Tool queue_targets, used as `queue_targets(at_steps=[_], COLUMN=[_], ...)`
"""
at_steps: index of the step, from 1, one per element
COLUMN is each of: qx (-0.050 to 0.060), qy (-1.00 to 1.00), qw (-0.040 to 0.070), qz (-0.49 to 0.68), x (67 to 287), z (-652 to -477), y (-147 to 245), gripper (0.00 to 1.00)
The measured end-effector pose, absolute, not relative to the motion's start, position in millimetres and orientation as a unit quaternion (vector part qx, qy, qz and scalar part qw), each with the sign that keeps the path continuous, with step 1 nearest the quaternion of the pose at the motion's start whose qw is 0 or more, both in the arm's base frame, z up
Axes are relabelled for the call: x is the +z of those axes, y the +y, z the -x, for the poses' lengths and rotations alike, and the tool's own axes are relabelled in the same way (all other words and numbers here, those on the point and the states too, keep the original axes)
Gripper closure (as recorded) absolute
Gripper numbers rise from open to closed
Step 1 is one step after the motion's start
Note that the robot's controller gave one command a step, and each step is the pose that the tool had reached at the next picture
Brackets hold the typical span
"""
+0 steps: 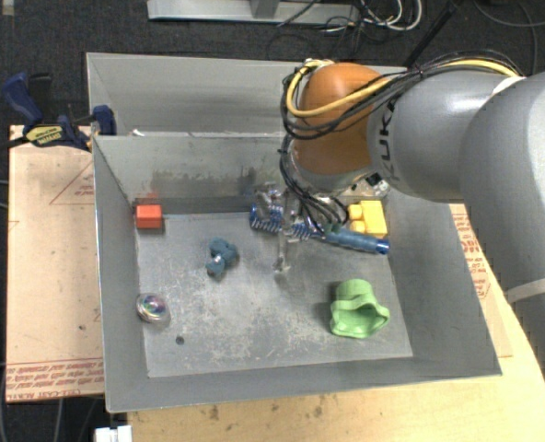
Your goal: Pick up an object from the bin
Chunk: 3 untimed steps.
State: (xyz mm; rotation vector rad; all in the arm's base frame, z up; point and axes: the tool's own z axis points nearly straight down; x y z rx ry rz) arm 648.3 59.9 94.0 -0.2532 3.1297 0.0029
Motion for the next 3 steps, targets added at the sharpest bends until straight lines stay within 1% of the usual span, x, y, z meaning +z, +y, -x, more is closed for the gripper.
queue_targets(at_steps=[1, 2, 3], qx=[0.003, 0.001, 0.001], qy=[0.991, 0.94, 0.94], qw=[-0.001, 0.0, 0.001], qz=[0.135, 0.342, 0.34], x=[80.9, 69.9, 70.7], z=[-596.1, -574.4, -575.3], y=[140.7, 163.4, 162.4], gripper=[0.0, 0.0, 1.0])
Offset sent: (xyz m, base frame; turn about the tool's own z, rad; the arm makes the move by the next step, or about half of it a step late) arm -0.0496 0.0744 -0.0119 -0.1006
